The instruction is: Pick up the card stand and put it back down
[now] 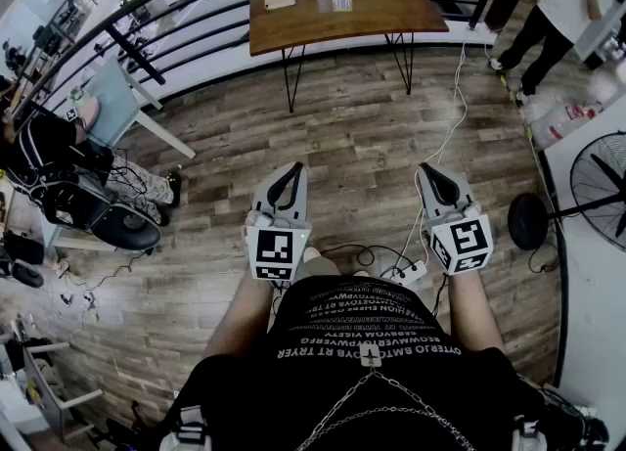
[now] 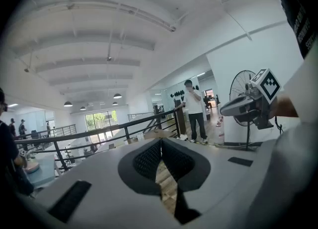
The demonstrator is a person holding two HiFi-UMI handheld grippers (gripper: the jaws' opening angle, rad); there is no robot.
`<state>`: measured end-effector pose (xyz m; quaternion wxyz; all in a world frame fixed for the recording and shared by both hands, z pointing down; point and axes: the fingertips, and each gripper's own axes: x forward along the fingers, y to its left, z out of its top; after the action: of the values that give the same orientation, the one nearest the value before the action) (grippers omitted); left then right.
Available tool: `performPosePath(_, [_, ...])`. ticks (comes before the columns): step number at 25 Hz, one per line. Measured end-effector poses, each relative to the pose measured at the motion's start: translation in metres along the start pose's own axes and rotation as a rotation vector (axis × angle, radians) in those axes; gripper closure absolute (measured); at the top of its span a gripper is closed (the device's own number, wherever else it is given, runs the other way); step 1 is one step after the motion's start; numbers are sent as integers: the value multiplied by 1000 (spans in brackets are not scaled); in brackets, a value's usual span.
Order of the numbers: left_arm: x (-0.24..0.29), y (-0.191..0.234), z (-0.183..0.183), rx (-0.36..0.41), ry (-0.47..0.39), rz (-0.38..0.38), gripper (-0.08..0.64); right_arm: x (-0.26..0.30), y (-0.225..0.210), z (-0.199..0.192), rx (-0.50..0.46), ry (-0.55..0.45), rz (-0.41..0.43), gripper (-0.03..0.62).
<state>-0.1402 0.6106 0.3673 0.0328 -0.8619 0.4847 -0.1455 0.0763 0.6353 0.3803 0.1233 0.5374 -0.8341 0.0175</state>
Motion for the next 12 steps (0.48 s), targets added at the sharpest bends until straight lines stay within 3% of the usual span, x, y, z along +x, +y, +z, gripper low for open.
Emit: performPosePath(12, [12,15,-23,-17,52,9,531,25,1,-13,56,12,26,577])
